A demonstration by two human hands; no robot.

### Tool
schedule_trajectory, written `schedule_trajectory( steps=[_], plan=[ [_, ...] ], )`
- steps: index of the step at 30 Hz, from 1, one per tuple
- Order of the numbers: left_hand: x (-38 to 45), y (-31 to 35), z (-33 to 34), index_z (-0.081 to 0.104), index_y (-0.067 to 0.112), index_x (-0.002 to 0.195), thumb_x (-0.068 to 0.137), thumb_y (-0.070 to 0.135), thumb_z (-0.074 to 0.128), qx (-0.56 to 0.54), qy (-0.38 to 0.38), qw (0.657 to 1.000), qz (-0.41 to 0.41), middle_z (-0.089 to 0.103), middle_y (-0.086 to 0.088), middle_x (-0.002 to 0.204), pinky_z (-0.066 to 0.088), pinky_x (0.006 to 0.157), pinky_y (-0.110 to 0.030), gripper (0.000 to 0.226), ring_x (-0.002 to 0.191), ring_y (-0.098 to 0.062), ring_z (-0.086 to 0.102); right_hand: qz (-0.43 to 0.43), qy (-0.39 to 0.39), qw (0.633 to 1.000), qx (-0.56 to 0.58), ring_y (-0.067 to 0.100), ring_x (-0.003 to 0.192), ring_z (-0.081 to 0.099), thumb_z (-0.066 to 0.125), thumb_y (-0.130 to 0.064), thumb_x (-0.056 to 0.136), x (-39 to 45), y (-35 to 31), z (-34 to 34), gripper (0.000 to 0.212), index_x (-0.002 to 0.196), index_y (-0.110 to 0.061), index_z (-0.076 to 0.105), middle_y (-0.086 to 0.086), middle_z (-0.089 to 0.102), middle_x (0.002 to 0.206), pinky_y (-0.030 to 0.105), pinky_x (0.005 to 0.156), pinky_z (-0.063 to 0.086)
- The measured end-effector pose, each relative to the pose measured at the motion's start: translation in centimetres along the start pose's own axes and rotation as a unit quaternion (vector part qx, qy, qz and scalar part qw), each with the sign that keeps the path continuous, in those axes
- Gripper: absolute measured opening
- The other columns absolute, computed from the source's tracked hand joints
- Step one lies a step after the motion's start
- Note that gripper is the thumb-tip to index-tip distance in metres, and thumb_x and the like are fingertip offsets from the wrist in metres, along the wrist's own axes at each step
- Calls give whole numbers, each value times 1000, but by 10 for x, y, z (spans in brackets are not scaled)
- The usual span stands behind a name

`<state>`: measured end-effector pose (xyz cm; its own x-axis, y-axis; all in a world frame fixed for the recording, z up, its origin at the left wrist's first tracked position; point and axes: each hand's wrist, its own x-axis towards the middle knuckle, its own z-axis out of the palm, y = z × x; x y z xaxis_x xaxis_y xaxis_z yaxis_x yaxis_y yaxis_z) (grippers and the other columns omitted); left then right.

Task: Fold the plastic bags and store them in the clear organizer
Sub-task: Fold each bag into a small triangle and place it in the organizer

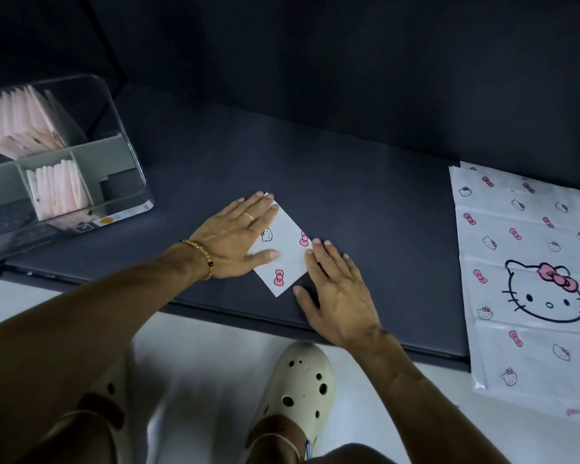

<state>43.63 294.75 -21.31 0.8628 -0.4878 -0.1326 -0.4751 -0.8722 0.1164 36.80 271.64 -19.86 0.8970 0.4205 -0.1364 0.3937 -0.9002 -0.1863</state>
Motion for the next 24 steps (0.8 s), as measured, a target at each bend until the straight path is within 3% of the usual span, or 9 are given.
schedule_trajectory(
  steps=[2, 5, 7, 9, 11, 15, 17, 19, 24],
  plan=[
    [-9, -1, -2, -5, 16, 151, 85, 67, 4, 21, -16, 999, 40, -12, -4, 159, -6, 118, -31, 84, 145, -15, -17, -57, 38, 997, -25, 23, 144, 25, 47, -44, 92, -2, 1, -9, 62, 144, -12, 40, 5, 32, 155, 42, 116, 25],
    [-24, 5, -7, 2, 18, 152, 90, 63, 14, 45, -52, 996, 63, -10, -6, 159, -7, 118, -33, 78, 145, -18, -17, -166, 61, 982, -68, 22, 134, 44, 63, -37, 86, 1, -4, -12, 54, 135, -17, 53, 1, 50, 143, 40, 107, 36],
    [-29, 12, -18, 29, 20, 147, 93, 59, 30, 33, -22, 997, 62, 14, -9, 158, 4, 119, -37, 67, 147, -22, -1, -188, 69, 976, -90, 19, 126, 53, 66, -33, 87, 3, -7, -11, 46, 129, -16, 59, 1, 59, 135, 36, 101, 43],
    [-39, 23, -29, 63, 20, 118, 91, 53, 41, 27, 52, 996, 66, 50, -8, 136, 32, 104, -40, 47, 133, -29, 36, -173, 83, 978, -80, 18, 119, 58, 61, -30, 90, 3, -13, -13, 37, 124, -14, 62, 1, 64, 128, 34, 93, 48],
    [-54, 31, -31, 70, 21, 101, 90, 54, 34, -24, 85, 994, 62, 60, -2, 110, 39, 85, -35, 50, 108, -26, 52, -140, 77, 986, -40, 21, 113, 59, 52, -27, 95, 3, -20, -16, 32, 122, -14, 60, 2, 66, 121, 36, 86, 49],
    [-78, 35, -24, 66, 21, 114, 81, 66, 47, -109, 47, 993, 8, 58, 1, 110, 43, 87, -33, 59, 105, -21, 50, -75, 47, 996, 24, 23, 105, 56, 42, -32, 99, 6, -32, -21, 35, 129, -17, 51, 4, 66, 111, 37, 80, 47],
    [-81, 37, -21, 71, 16, 107, 83, 37, 66, -114, 95, 989, -2, 66, -2, 104, 51, 81, -39, 32, 100, -26, 57, -65, 30, 996, 52, 20, 105, 56, 42, -46, 96, 5, -34, -24, 40, 126, -21, 51, -2, 66, 111, 35, 79, 48],
    [-80, 39, -21, 72, 16, 103, 87, 18, 65, -167, 135, 975, -58, 69, -4, 94, 52, 75, -39, 18, 92, -26, 61, -25, 2, 992, 123, 16, 102, 58, 48, -58, 86, 6, -31, -29, 49, 124, -27, 51, -8, 65, 111, 34, 82, 49],
    [-68, 31, -22, 67, 1, 84, 93, 28, 57, -341, 123, 906, -216, 60, -17, 69, 47, 66, -38, 30, 59, -16, 45, 115, 11, 948, 297, 13, 68, 61, 63, -33, 88, 29, -18, -38, 9, 87, -24, 62, -9, 68, 73, 29, 64, 50]
  ],
)
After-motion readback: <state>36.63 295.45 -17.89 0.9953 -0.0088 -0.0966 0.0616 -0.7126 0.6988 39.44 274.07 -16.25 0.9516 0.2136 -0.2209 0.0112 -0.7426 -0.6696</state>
